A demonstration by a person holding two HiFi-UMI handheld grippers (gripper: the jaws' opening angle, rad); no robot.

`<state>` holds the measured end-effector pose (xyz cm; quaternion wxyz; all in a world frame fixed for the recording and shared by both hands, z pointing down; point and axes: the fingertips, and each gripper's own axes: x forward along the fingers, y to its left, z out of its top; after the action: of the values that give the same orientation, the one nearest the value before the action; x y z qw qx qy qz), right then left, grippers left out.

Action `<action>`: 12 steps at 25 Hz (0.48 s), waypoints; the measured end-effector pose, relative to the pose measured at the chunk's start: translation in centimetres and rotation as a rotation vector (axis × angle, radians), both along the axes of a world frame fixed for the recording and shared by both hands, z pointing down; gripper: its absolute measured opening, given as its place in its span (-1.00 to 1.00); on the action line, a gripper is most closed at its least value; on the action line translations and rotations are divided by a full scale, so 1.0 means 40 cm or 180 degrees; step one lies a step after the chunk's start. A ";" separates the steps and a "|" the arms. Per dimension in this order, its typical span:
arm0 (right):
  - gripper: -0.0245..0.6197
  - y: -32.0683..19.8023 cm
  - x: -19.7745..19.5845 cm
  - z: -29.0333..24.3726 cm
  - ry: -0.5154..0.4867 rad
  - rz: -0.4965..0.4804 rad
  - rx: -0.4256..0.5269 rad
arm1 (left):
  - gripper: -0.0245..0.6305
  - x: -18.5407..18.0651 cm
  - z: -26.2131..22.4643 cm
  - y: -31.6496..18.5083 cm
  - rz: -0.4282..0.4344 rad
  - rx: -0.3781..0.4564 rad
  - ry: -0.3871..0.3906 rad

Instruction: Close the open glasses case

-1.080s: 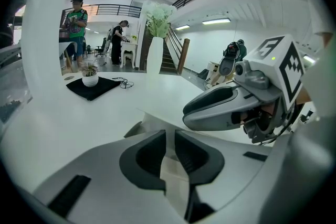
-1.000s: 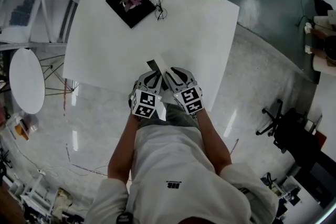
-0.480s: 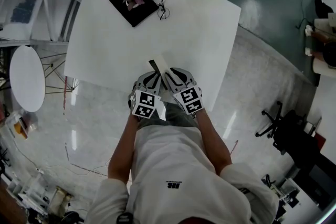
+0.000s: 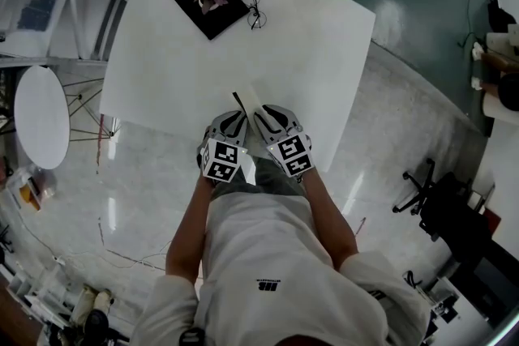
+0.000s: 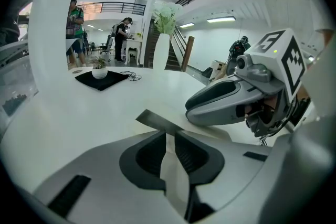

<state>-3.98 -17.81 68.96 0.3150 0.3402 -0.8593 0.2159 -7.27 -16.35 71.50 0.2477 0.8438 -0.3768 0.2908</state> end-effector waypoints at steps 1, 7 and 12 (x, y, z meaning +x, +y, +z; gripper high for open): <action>-0.60 0.000 -0.004 -0.004 -0.0011 0.0004 -0.0012 | -0.72 -0.002 0.002 0.001 -0.0001 -0.0008 -0.0005; -0.58 0.004 -0.015 0.002 -0.0015 -0.0011 -0.0034 | -0.72 -0.012 0.017 0.004 -0.0006 -0.0040 -0.0024; -0.58 0.011 -0.016 0.017 0.0022 -0.0057 -0.0020 | -0.72 -0.019 0.025 0.009 -0.0011 -0.0071 -0.0045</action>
<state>-4.61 -17.38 69.63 0.3210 0.3321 -0.8606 0.2146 -8.02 -16.00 72.49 0.2550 0.8383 -0.3767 0.3005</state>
